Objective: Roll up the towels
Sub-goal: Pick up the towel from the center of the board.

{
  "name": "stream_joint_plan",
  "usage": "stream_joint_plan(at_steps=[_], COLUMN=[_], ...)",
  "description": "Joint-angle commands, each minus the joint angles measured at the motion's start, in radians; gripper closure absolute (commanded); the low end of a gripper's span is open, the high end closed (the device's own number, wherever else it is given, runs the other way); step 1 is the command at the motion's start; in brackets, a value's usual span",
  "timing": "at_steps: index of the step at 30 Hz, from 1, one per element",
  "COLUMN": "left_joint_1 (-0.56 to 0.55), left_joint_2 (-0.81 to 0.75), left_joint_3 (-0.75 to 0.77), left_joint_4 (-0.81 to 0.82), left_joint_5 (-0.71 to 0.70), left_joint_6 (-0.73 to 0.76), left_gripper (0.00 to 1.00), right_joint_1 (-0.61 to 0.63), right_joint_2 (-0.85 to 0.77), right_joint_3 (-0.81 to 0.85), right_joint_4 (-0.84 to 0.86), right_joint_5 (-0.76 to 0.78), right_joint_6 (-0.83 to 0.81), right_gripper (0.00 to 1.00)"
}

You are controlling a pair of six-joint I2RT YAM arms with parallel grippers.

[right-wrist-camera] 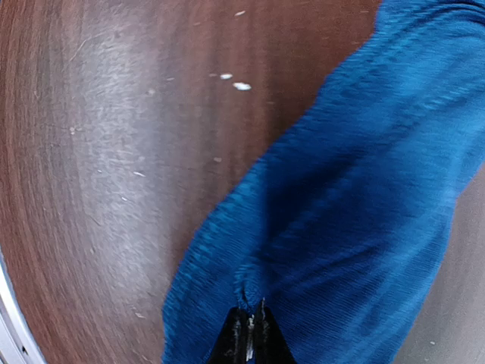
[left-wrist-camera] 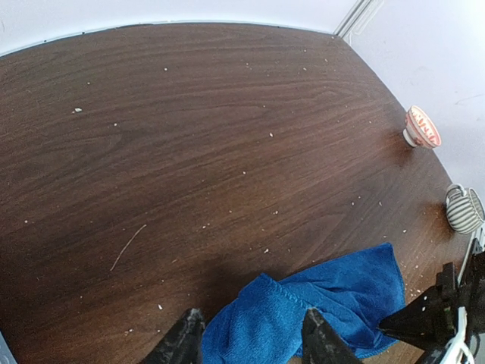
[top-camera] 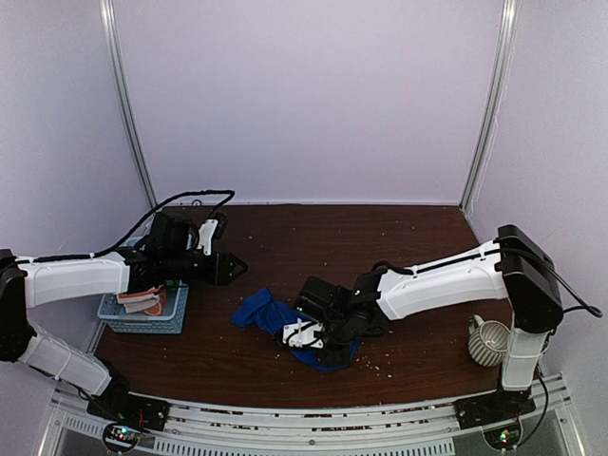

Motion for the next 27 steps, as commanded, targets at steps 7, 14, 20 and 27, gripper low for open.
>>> stream_joint_plan(at_steps=[7, 14, 20, 27], left_joint_1=[-0.005, -0.004, -0.005, -0.031], left_joint_2=[-0.046, -0.114, -0.092, 0.046], left_joint_3=[0.048, 0.071, 0.062, 0.075], left_joint_4=[0.001, 0.013, 0.066, 0.156], left_joint_5=[-0.061, -0.077, -0.027, 0.183], left_joint_6=[0.044, 0.086, 0.088, 0.079], left_gripper=[0.55, 0.55, 0.55, 0.61], right_joint_1=[-0.243, -0.411, -0.477, -0.555], right_joint_2=[-0.231, -0.34, -0.363, -0.425], right_joint_3=[0.304, 0.669, 0.769, 0.451], right_joint_4=[-0.061, -0.034, -0.045, 0.023], right_joint_5=[0.026, -0.093, -0.098, -0.047], right_joint_6=[-0.033, -0.044, -0.053, -0.091], right_gripper=[1.0, 1.0, 1.0, 1.0])
